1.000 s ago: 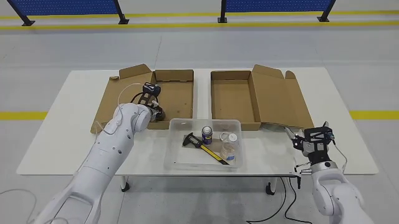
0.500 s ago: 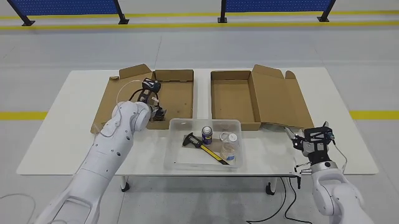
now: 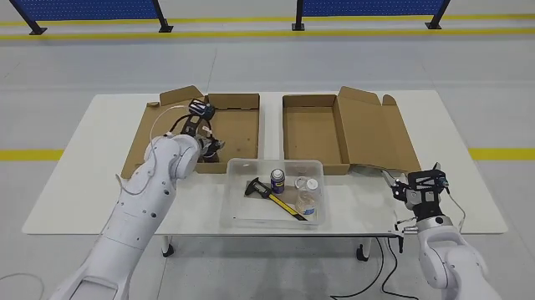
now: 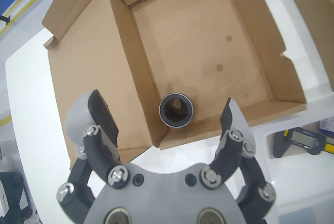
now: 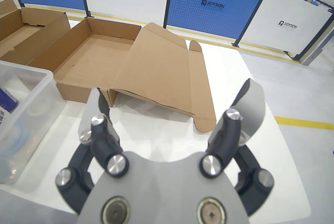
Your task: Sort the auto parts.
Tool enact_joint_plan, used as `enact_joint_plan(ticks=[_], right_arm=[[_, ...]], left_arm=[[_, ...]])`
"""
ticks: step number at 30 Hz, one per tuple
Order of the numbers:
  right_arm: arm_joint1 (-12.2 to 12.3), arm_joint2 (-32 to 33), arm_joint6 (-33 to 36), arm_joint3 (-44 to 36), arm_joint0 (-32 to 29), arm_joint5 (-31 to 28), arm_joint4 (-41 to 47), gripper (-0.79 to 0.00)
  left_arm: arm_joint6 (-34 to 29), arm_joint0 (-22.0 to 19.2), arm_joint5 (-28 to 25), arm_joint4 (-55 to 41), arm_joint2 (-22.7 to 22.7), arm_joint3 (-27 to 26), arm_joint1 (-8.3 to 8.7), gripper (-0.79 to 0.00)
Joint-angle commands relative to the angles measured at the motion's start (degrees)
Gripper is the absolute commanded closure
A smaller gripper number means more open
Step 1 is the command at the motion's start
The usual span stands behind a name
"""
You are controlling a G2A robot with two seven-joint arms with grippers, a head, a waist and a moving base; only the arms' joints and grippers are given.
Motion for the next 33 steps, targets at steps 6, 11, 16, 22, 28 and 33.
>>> enact_joint_plan(ticks=[6,11,16,22,28,33], right_arm=[[0.0,0.0,0.0,0.0,0.0,0.0,0.0,-0.785],[0.0,0.0,0.0,0.0,0.0,0.0,0.0,-0.785],[0.0,0.0,0.0,0.0,0.0,0.0,0.0,-0.785],[0.0,0.0,0.0,0.0,0.0,0.0,0.0,-0.785],[0.0,0.0,0.0,0.0,0.0,0.0,0.0,-0.785],[0.0,0.0,0.0,0.0,0.0,0.0,0.0,-0.785]], left_arm=[[-0.82,6.78,-4.61,-6.23,-4.1,-14.9,0.89,-0.785],[-0.77,11.22,-10.05,-12.05,-4.68,-22.86,1.22,-0.785],[2.54,13.19,-15.18,-17.07,-2.34,-25.27,1.01,-0.785],[4.96,11.69,-18.83,-19.98,1.91,-23.67,0.38,-0.785],[7.38,9.79,-19.19,-18.99,7.21,-21.84,-0.58,-0.785],[8.52,8.2,-20.14,-19.9,11.04,-20.1,-1.43,-0.785]])
